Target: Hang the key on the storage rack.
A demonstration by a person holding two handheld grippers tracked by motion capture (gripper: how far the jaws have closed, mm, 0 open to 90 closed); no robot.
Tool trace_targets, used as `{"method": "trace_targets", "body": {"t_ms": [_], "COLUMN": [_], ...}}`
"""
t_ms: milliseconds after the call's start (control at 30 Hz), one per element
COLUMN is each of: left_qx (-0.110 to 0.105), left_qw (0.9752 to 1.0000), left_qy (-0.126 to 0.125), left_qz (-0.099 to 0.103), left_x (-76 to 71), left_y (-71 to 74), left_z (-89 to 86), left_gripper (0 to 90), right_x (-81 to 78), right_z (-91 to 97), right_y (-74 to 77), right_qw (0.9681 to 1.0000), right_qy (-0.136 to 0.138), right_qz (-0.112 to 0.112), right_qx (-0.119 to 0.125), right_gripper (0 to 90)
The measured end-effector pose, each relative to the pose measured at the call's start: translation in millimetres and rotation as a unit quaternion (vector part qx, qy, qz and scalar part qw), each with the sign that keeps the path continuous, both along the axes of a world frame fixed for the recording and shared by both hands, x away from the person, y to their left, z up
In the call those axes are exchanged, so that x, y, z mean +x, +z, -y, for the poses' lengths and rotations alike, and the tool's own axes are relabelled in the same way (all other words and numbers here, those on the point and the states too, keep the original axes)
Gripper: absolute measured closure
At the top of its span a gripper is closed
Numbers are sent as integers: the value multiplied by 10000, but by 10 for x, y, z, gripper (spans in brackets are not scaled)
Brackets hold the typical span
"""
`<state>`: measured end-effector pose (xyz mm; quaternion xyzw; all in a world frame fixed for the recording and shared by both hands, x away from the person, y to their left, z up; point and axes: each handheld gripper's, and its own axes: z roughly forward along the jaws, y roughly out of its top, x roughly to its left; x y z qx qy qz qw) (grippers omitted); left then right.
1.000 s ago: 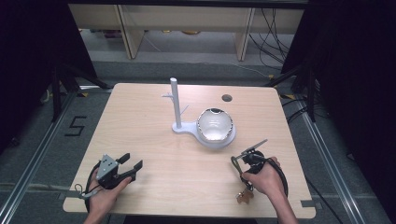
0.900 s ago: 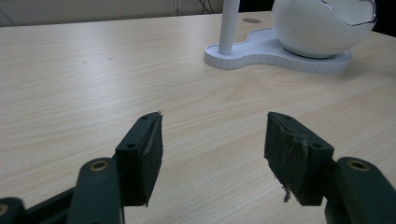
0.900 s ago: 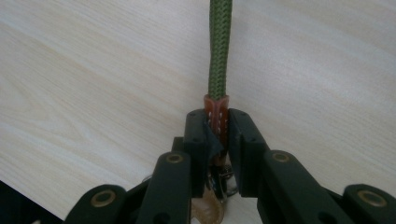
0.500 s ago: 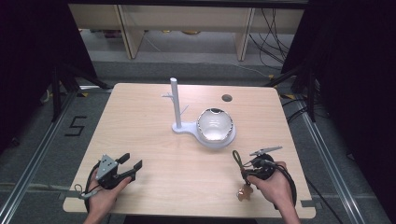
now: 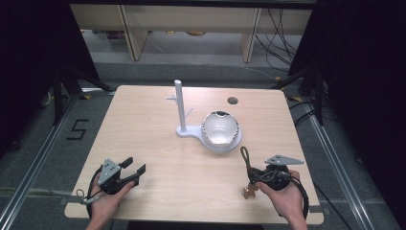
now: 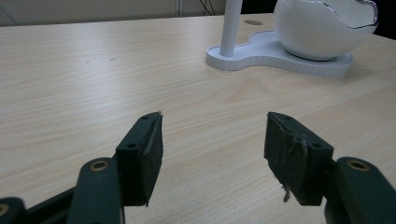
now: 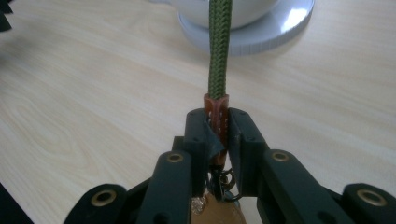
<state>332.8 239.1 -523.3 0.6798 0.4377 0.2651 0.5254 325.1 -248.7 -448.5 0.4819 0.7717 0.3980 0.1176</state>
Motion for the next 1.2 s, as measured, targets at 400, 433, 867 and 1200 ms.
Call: {"method": "trace_targets", "body": {"t_ms": [400,433,867,1200], "left_qx": [-31,-15,-36,-44], "left_qw": [10000,10000,9999,9999], "left_qy": [32,65,124,152], "left_qz": [5,-2,-7,-5], "left_x": [-3,-7,-21,-23], "left_y": [-1,2,4,4], "left_z": [-1,-4,-3,-4], "left_gripper": [372,372,374,377], "right_x": [-67,-46,-84,-39], "right_z": [22,36,29,-10], "right_y": [-17,-33,-51,-30], "right_qw": [9969,9957,9883,9808], "right_qy": [-52,-12,-52,105], "right_qz": [625,825,1258,1724], "right_qx": [467,425,860,911], "right_gripper": [792,792,793,793]}}
